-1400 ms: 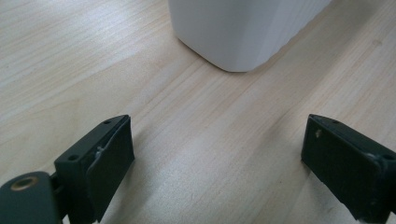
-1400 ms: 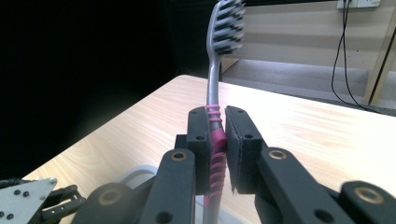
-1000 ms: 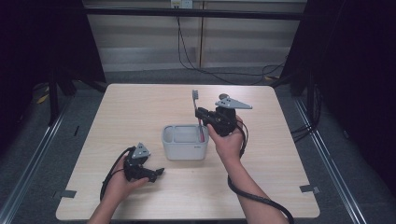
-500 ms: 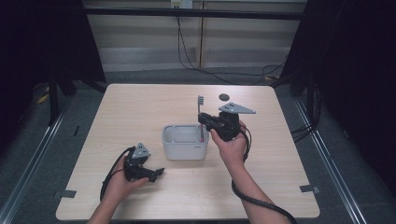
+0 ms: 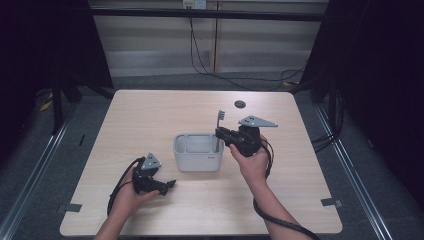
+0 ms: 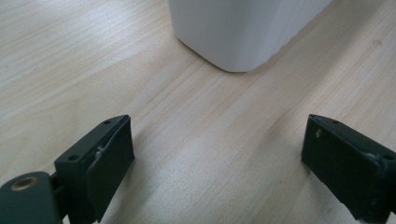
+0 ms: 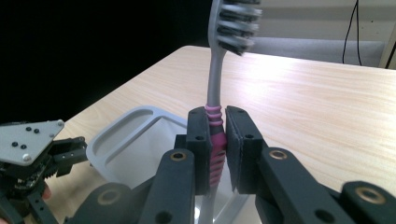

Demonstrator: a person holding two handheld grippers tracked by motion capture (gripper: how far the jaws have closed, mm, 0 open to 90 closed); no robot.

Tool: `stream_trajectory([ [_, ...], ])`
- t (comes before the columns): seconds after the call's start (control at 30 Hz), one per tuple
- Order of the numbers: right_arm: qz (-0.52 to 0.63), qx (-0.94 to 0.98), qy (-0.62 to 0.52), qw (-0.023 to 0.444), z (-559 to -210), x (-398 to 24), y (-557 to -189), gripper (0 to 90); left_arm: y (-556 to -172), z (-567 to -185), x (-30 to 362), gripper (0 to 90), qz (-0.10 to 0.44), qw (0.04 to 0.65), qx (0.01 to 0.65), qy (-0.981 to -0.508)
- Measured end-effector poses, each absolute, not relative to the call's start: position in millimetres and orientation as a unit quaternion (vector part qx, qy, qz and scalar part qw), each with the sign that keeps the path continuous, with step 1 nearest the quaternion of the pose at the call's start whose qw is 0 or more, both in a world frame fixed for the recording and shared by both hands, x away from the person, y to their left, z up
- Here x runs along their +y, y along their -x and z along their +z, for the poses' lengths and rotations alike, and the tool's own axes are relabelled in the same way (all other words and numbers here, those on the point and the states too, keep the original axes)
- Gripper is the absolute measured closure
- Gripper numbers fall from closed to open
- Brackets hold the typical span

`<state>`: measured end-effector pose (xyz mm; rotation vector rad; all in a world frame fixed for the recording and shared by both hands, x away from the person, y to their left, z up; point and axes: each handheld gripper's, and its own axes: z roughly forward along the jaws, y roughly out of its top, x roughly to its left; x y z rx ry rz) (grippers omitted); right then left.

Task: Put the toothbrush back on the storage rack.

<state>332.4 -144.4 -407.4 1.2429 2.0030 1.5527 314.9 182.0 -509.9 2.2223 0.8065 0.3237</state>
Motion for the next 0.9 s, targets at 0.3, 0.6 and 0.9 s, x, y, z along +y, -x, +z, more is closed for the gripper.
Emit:
stream_trajectory([
  [0.3,0.540,0.709,-0.426,0.153,-410,-146,-328,80.6,-315,-510,182,8.8,0.126,0.369,0.314,-0.866],
  [0.6,0.532,0.717,-0.425,0.146,-414,-146,-324,80.1,-315,-510,182,8.8,0.126,0.369,0.314,-0.866],
  [0.9,0.530,0.722,-0.423,0.141,-416,-150,-321,79.9,-315,-510,182,8.8,0.126,0.369,0.314,-0.866],
])
